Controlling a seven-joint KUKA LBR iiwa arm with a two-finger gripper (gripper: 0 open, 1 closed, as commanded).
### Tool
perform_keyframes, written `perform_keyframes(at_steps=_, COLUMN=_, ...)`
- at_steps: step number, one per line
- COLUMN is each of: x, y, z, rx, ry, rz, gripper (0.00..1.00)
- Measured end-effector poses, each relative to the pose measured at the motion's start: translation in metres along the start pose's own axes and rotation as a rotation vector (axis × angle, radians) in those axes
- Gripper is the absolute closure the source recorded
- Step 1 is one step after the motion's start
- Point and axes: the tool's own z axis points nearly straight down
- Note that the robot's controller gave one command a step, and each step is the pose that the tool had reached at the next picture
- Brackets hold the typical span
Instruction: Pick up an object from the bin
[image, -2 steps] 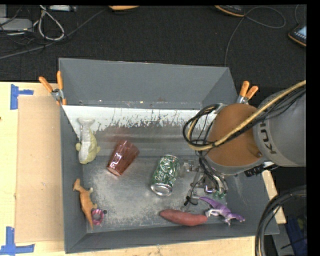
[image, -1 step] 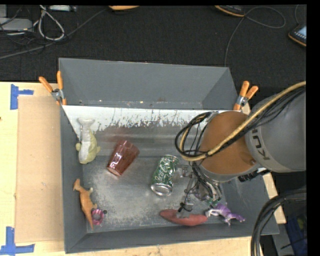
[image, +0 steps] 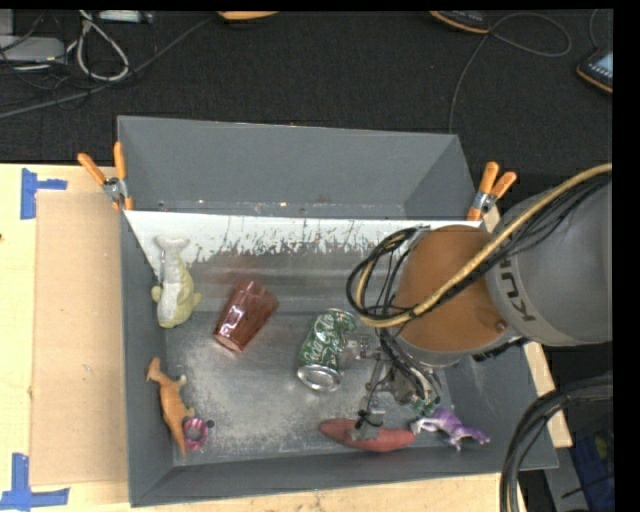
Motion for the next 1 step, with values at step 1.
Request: perform_keyframes(at_steps=1, x=-0.0167, y=-0.0018, z=0.0007, rx=0.001, ry=0.003, rz=-0.018, gripper=0.0)
